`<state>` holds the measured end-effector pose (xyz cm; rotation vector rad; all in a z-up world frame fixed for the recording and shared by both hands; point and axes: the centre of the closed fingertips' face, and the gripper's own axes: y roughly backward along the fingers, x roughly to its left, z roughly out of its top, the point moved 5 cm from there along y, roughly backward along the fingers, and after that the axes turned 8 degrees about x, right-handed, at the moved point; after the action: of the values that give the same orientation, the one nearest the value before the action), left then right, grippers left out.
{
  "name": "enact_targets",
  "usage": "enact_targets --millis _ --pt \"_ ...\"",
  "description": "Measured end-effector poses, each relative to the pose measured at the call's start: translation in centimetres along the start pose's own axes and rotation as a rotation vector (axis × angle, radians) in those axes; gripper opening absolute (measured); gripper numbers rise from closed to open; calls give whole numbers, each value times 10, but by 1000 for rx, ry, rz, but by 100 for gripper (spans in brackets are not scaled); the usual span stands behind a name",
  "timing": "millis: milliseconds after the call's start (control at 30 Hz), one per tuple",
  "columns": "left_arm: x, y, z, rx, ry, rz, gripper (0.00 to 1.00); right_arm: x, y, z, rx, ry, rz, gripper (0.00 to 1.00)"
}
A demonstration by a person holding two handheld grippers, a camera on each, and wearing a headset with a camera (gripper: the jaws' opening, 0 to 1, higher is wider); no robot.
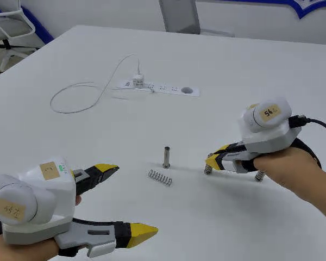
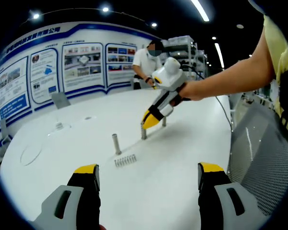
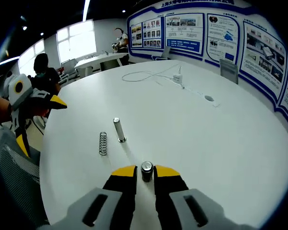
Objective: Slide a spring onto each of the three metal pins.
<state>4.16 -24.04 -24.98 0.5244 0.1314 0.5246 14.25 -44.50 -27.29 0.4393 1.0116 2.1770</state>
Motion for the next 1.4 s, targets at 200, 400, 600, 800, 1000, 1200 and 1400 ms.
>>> enact_targets --millis 200,400,600,800,1000,1200,1400 --pt "0 0 1 -4 -4 0 86 0 15 9 -38 29 -32 17" --pt "-2 -1 2 -6 -7 -4 86 16 28 34 -93 106 -24 18" --pt "-1 1 3 -9 -9 0 86 34 20 47 -95 141 16 18" --pt "2 4 1 -10 -6 10 86 51 3 46 -60 165 63 17" --pt "2 4 -1 -6 0 12 86 66 -17 44 -20 200 107 17" --pt "4 4 -3 -2 4 15 86 79 -37 46 11 226 141 17" --pt "6 5 -5 0 11 21 86 89 -54 50 38 238 157 17"
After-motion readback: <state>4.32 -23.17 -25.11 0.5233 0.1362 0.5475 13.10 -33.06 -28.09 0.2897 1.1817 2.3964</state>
